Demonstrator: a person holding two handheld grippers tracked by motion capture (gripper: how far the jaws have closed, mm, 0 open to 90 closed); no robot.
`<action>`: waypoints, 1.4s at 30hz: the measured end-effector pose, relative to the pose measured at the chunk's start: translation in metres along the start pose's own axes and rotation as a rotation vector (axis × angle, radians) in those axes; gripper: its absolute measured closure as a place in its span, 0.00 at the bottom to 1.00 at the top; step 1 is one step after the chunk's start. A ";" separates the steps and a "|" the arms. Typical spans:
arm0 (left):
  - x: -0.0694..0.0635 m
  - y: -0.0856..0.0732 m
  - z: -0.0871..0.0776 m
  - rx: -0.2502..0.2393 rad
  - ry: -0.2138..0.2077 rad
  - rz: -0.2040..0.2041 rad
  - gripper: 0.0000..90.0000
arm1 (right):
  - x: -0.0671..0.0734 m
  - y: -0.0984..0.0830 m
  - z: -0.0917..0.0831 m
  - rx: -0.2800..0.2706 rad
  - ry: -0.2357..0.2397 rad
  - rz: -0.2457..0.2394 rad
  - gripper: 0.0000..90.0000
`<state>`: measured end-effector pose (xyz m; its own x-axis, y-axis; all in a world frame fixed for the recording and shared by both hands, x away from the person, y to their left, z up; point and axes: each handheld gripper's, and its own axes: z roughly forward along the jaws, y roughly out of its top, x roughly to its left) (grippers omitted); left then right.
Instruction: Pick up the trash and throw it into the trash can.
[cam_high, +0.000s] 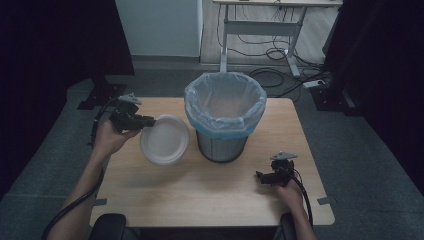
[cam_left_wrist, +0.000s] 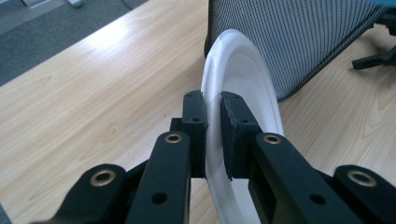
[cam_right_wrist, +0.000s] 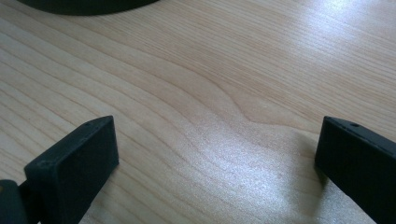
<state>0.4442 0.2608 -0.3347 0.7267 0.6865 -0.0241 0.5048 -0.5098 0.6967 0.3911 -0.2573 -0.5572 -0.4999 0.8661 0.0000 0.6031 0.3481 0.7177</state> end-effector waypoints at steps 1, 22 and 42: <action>0.001 0.002 -0.002 0.001 0.001 -0.001 0.90 | 0.000 0.000 0.000 0.000 0.000 0.000 0.00; 0.006 0.054 -0.053 0.019 0.027 0.004 0.90 | 0.000 0.000 0.000 0.000 0.001 0.001 0.00; 0.003 0.100 -0.098 -0.016 0.032 0.005 0.90 | 0.000 0.000 0.000 0.000 0.001 0.001 0.00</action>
<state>0.4513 0.2621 -0.1948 0.7135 0.7006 0.0019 0.4937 -0.5047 0.7082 0.3910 -0.2573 -0.5572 -0.5000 0.8660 0.0014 0.6036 0.3473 0.7177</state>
